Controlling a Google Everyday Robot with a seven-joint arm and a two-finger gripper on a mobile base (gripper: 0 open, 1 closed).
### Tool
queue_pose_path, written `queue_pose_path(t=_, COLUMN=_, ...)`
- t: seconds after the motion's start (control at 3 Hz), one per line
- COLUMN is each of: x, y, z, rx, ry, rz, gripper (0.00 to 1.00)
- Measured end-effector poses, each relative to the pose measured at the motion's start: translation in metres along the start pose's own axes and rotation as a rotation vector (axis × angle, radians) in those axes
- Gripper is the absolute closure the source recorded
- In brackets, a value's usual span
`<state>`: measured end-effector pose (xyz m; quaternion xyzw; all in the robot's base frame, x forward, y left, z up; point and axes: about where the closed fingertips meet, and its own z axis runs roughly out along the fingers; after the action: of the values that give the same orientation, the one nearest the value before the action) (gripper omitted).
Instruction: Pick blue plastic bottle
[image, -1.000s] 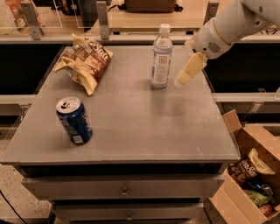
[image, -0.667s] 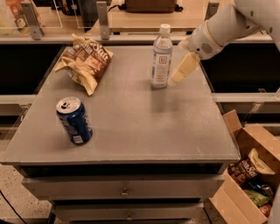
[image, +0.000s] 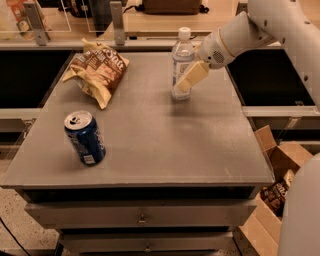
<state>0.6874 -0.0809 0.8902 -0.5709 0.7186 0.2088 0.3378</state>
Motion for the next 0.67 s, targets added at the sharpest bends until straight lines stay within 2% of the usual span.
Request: queue_pose_path(t=0.67, x=-0.0243, y=0.008, z=0.0197, rx=-0.063, ry=-0.086, rz=-0.037, gripper=0.65)
